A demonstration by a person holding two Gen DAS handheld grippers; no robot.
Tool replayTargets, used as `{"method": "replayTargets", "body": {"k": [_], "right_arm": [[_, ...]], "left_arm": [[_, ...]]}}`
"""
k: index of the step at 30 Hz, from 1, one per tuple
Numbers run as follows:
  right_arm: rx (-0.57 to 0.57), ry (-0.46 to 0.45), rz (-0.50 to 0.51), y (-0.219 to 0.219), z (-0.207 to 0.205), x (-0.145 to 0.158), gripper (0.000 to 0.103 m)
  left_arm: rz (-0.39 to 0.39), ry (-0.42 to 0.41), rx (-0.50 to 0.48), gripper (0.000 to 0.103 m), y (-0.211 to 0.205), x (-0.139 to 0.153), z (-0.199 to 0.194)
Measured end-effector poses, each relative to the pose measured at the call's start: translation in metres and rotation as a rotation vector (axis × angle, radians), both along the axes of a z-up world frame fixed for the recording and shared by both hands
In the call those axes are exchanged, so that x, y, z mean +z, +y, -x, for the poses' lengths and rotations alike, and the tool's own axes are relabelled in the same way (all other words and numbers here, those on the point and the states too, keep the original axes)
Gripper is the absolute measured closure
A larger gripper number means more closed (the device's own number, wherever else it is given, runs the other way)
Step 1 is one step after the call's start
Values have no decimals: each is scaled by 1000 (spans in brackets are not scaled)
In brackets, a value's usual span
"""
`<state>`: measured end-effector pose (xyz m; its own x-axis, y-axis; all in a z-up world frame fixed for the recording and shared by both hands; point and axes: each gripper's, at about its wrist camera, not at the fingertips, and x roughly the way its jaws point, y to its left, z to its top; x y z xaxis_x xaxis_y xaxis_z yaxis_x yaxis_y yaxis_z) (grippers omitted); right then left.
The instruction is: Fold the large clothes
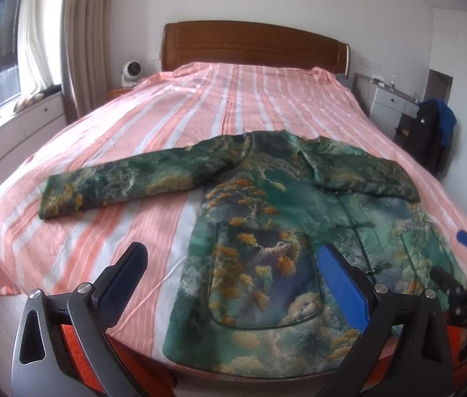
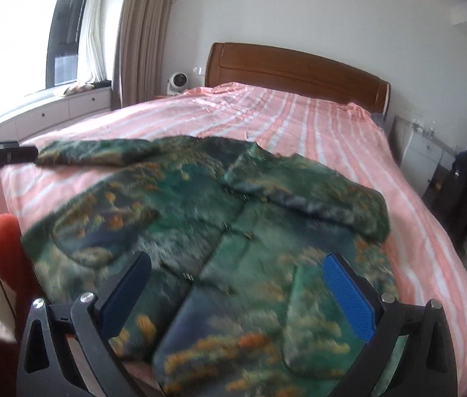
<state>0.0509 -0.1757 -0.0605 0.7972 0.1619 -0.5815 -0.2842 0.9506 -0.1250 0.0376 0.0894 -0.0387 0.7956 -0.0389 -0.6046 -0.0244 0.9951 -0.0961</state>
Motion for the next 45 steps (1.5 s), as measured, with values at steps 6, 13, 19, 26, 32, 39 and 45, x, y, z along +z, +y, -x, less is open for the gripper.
{"method": "replayTargets", "body": {"k": [6, 13, 19, 26, 32, 39, 45], "right_arm": [[-48, 28, -12, -15, 18, -8, 1], [-38, 50, -27, -6, 21, -19, 1], [-18, 41, -26, 2, 24, -19, 1], [-25, 40, -22, 4, 25, -16, 1], [-41, 35, -17, 5, 27, -9, 1], [-44, 43, -9, 7, 25, -10, 1], [-58, 47, -15, 3, 22, -10, 1]], "left_arm": [[10, 7, 5, 1, 2, 0, -1], [-20, 29, -12, 1, -5, -5, -3], [-8, 54, 13, 1, 2, -10, -8], [41, 101, 62, 1, 24, -17, -18], [50, 123, 115, 1, 48, -18, -29], [37, 179, 121, 1, 68, -32, -48], [193, 152, 225, 1, 136, -31, -74]]}}
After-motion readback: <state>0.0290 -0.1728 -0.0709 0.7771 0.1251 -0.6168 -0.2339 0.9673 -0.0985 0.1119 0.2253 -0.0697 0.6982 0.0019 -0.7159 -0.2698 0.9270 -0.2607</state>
